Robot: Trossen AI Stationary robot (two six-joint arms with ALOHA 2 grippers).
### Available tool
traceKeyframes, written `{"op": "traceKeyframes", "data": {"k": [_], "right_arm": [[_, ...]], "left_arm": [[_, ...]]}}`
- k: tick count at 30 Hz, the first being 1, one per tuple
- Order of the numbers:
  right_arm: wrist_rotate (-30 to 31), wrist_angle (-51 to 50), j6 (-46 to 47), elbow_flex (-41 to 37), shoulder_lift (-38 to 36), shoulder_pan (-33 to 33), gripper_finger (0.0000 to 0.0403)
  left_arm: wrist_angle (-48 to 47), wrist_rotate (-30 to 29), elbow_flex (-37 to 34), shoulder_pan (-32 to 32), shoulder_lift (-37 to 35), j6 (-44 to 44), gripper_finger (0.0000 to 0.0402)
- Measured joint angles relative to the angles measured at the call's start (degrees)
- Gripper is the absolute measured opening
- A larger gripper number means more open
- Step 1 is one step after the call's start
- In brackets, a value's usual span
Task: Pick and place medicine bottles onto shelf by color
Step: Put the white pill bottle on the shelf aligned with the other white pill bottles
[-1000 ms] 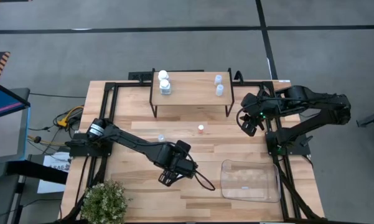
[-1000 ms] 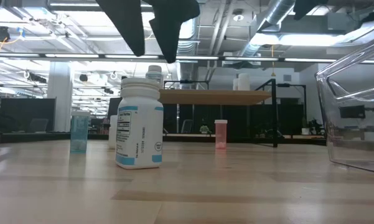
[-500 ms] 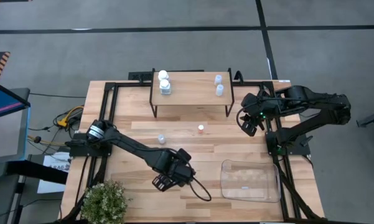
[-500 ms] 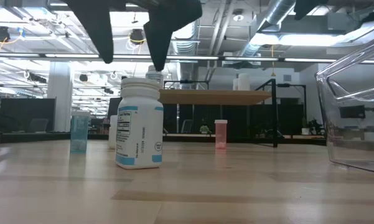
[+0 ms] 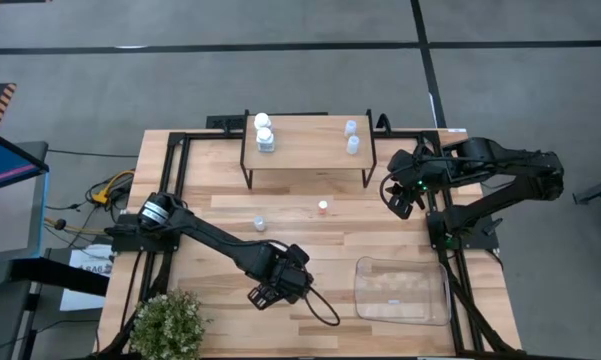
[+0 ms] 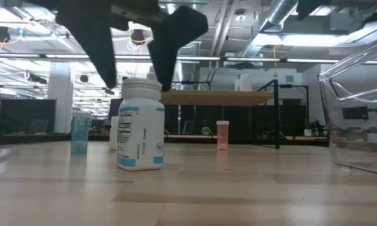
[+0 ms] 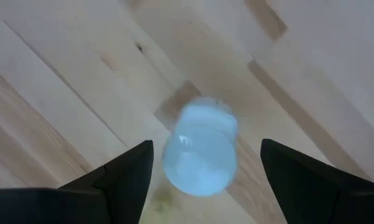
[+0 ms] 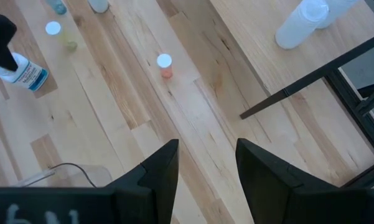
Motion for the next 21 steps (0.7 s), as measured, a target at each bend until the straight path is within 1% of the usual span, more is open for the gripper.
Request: {"op": "traceKeyframes", "data": {"k": [3, 21], "right_arm": [[0.0, 0.0, 0.0, 0.0, 0.0, 0.0, 0.0181], [0.0, 0.0, 0.0, 0.0, 0.0, 0.0, 0.0181]], "left_arm": [[1.5, 0.0, -1.7, 0.2, 0.1, 0.0, 0.0283], [3.2, -0.3, -1.5, 1.2, 0.7, -0.1, 0.0283]]}}
